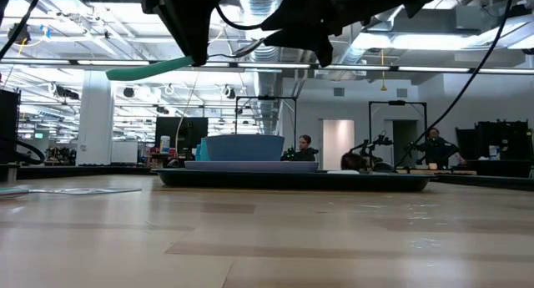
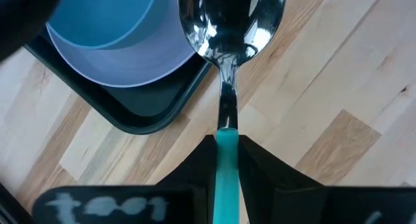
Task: Set up tray
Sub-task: Put the blue spoon on the black napkin to the left of the blue fork on the black tray
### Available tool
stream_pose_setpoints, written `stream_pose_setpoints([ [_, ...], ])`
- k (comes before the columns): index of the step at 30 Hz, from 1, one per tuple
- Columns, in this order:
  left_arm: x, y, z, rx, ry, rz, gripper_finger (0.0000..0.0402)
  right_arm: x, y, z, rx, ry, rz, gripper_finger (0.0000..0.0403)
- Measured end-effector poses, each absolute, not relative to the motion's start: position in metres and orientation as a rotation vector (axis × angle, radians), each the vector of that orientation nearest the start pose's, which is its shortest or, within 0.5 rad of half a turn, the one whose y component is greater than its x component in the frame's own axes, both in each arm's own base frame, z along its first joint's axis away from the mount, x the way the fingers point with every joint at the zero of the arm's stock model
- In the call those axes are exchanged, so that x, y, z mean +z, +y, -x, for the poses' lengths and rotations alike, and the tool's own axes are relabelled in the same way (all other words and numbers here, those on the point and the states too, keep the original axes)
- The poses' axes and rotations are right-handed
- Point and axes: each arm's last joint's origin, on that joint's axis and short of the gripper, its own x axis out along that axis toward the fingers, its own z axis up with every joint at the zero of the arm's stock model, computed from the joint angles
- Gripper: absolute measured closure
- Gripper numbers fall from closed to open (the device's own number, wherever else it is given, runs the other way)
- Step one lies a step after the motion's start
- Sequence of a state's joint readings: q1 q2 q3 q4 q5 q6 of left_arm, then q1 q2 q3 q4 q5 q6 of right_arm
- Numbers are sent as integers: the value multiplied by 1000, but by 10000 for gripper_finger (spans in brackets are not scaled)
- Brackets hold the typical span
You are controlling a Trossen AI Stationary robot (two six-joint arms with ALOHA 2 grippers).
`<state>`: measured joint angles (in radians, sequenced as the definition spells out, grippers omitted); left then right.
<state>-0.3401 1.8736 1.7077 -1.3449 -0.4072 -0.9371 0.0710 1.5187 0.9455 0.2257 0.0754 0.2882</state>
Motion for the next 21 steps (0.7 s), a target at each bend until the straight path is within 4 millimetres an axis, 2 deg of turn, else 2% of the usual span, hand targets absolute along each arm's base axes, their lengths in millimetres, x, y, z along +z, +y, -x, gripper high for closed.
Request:
stream_pose_setpoints([
  [10,280,-107,-340,676,1216,231,368,238,23,-343,-19,369,-285,285],
  [21,280,-107,-340,674,1215,229,368,241,22,-343,-12,350,-288,288],
])
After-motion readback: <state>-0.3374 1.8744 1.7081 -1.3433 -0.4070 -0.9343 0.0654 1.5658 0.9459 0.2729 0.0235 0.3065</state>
